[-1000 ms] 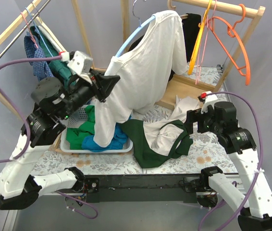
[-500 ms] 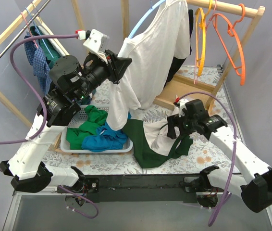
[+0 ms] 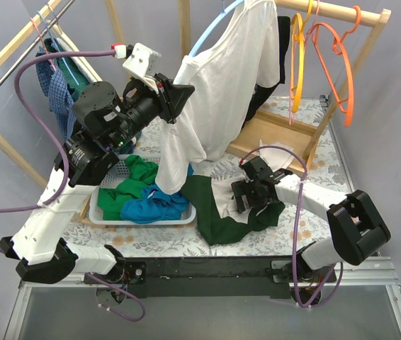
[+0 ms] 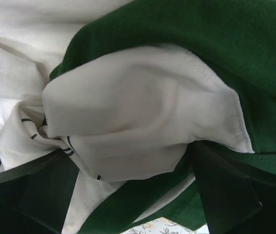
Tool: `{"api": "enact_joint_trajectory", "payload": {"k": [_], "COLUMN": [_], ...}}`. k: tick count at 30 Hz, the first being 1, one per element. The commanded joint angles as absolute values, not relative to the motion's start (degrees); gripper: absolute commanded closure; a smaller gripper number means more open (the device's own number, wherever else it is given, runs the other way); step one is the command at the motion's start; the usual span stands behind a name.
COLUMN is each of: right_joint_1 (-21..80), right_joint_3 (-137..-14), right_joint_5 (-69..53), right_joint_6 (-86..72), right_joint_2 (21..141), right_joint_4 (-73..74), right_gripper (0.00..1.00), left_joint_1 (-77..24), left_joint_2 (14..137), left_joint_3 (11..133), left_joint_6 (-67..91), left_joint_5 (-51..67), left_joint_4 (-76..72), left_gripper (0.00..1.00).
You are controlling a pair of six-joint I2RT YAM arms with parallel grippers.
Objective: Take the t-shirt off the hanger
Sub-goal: Pick up the T-shirt from the center of the board, then place the T-shirt in the bin.
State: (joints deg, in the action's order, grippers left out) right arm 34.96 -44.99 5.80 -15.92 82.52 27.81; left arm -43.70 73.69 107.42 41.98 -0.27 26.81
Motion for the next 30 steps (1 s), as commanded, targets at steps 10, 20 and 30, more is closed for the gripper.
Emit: {"api": "enact_joint_trajectory", "payload": {"k": [10, 20, 30], "right_joint_1": [39.37, 47.10, 59.84], "right_joint_3": [-43.58, -63.42, -82.16], "right_joint_5": [10.11, -5.35, -9.15], "right_joint_6": [-18.72, -15.47, -6.51], "right_joint_2": [75.08, 58.09, 69.60], "right_joint_4": [24.60, 25.58, 20.58], "right_gripper": [0.99, 0.99, 0.99], "left_joint_1": [-43.95, -43.95, -43.95], "left_joint_2": [74.44, 79.36, 84.89], "left_joint_3": [112.76, 114.79, 118.56], "left_joint_6": [40.52, 35.78, 33.57], "left_joint_5": [-0.70, -3.86, -8.44], "left_joint_4": [19.78, 10.92, 3.34], "left_gripper": [1.00, 1.00, 1.00]}}
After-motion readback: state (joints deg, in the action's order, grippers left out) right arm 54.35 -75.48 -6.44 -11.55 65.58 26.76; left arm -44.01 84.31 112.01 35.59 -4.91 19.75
